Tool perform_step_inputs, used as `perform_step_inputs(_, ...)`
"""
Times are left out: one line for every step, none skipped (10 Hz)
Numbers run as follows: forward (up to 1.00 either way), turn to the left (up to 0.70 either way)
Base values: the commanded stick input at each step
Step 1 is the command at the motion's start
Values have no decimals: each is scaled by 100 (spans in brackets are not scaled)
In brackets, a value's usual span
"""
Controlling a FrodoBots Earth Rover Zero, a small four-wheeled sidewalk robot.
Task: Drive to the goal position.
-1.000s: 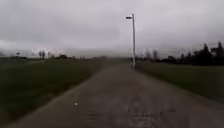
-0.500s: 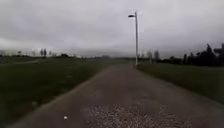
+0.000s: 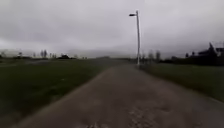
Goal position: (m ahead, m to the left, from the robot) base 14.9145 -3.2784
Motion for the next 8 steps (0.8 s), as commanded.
perform_step_inputs(85, 0)
perform_step_inputs(85, 0)
perform_step_inputs(85, 0)
perform_step_inputs(85, 0)
perform_step_inputs(85, 0)
perform_step_inputs(85, 0)
perform_step_inputs(85, 0)
perform_step_inputs(85, 0)
